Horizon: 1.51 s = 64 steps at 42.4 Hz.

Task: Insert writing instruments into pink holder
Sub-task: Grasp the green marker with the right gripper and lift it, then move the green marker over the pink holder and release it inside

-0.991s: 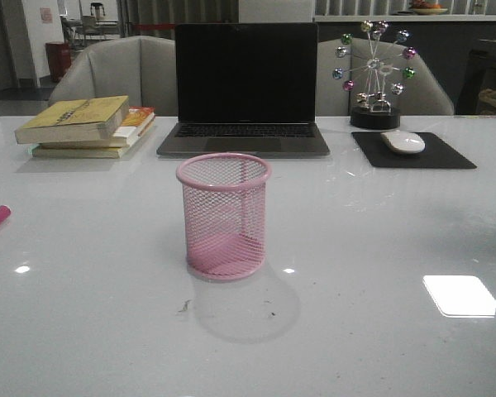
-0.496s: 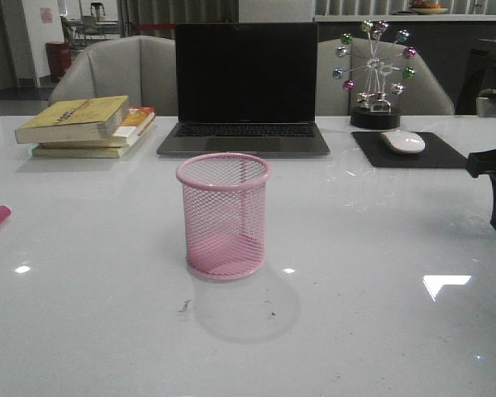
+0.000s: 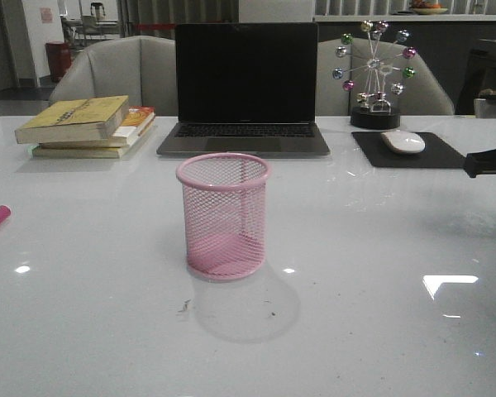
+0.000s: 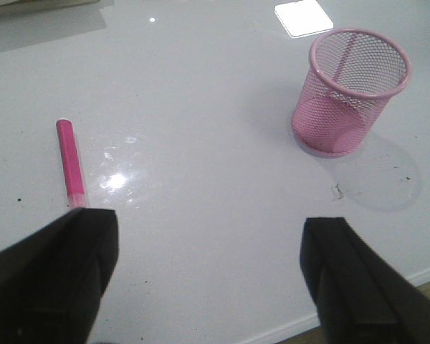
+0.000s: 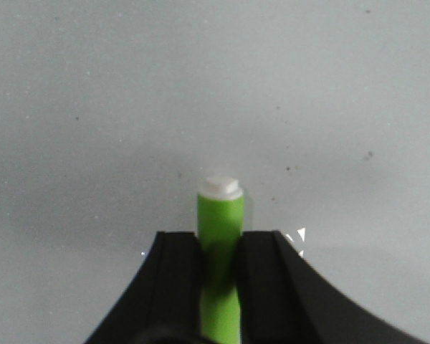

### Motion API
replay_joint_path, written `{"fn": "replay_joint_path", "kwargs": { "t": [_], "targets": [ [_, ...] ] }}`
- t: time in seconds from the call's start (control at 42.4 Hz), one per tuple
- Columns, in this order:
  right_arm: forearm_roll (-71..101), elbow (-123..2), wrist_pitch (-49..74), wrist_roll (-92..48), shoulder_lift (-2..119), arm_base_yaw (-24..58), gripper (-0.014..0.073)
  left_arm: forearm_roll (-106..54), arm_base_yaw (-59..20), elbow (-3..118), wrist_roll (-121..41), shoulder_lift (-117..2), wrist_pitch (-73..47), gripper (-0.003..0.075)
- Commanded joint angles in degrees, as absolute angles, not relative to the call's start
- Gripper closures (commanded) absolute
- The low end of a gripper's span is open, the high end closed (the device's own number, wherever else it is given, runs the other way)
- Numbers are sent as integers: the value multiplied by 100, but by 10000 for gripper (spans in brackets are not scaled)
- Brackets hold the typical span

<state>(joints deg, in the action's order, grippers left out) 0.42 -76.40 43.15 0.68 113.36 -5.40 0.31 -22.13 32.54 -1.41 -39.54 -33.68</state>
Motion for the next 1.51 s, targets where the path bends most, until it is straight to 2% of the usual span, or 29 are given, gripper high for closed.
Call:
{"fn": "replay_joint_path", "kwargs": {
  "t": [0.0,0.212,0.354,0.708,0.779,0.944,0.991,1.251,1.487],
  "targets": [
    [-31,-7796,4235,0,11066,-561,345,0,-2252,3435,-132,-3958,-2933,141],
    [-31,-7796,4307,0,11066,-561,343,0,-2252,3435,-132,-3958,-2941,141],
    [-31,-7796,4346,0,11070,-561,310,0,-2252,3435,-132,-3958,-2941,141],
    [-31,-7796,4497,0,11280,-561,323,0,-2252,3435,-132,-3958,-2941,141],
    [0,-7796,4449,0,11287,-561,346,0,-2252,3435,-132,-3958,-2945,141],
    [0,-7796,4292,0,11050,-542,520,0,-2252,3435,-132,-3958,-2985,141],
    [0,-7796,4279,0,10935,-542,543,0,-2252,3435,-132,-3958,-2983,141],
    [0,-7701,3835,0,9691,-115,540,0,-2252,3435,-132,-3958,-2983,141],
    [340,-6754,1964,0,8224,1174,540,0,-2252,3435,-132,-3958,-2983,141]
  ]
}}
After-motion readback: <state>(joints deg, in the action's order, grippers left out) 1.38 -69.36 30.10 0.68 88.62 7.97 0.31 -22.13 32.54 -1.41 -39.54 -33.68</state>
